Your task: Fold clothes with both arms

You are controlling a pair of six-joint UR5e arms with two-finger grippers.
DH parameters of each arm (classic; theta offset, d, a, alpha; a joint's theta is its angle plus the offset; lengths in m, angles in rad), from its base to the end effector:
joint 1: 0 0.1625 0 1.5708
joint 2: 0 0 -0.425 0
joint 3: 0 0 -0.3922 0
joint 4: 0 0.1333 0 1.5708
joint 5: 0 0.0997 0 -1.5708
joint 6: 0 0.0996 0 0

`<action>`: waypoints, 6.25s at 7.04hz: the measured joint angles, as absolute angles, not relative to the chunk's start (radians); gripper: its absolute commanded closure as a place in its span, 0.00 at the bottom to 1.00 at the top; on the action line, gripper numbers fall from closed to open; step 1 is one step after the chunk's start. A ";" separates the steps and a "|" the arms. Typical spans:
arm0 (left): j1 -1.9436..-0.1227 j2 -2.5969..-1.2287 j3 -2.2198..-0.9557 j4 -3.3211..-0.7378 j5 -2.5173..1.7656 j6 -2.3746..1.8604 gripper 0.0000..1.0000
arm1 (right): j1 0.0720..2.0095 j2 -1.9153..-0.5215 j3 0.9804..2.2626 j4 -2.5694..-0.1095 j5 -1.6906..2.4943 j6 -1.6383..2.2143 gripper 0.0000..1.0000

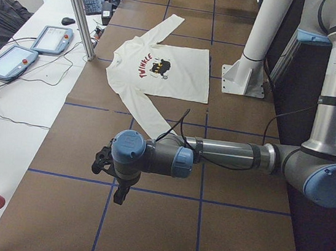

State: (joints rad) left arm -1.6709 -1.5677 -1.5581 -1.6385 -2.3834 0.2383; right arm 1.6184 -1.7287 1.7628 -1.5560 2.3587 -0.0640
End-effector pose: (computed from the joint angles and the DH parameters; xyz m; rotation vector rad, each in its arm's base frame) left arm -0.1100 -0.4854 0.6569 0.1853 0.7934 0.1516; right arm 0.0830 -0.4247 0.6341 0.0902 -0.7840 -0.0348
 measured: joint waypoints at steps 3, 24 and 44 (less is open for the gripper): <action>-1.665 -1.578 -1.557 -1.796 -2.358 0.224 0.00 | 1.615 -1.669 1.803 -1.512 2.359 -0.062 0.00; -1.667 -1.614 -1.511 -2.287 -2.359 0.054 0.00 | 1.058 -1.564 1.356 -0.598 2.081 0.648 0.44; -1.666 -1.616 -1.508 -2.287 -2.360 0.050 0.00 | 0.922 -0.811 1.806 -1.702 1.924 0.732 1.00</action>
